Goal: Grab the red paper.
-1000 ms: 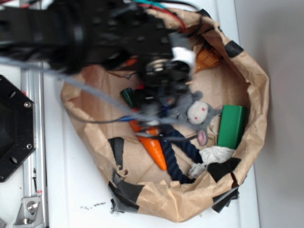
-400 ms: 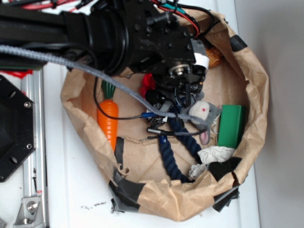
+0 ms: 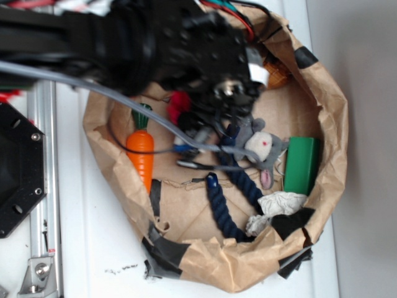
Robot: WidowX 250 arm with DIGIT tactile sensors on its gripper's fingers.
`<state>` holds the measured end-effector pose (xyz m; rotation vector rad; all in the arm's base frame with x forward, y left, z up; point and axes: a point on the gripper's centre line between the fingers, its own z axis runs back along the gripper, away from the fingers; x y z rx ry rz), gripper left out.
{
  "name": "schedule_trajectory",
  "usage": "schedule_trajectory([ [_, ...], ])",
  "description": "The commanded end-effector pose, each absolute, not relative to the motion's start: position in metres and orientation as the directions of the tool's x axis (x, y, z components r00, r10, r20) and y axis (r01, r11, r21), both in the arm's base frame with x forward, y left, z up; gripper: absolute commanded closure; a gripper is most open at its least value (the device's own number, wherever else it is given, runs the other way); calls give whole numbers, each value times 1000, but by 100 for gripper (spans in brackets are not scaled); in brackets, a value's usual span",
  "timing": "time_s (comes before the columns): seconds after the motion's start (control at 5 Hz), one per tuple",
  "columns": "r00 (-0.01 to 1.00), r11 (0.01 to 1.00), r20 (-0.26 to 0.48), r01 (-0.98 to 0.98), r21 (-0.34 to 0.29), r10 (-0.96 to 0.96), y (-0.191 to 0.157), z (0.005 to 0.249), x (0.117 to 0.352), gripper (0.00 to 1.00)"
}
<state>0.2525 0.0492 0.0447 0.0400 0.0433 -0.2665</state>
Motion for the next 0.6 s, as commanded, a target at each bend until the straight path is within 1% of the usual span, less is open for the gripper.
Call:
schedule_trajectory([
  [0.0,999,991,46,36,-132,-30,21,149,215,100],
  [0.2,999,984,24,-36,-172,41,3,200,208,100],
  [0.4,987,982,85,-121,-143,134,0,203,210,100],
])
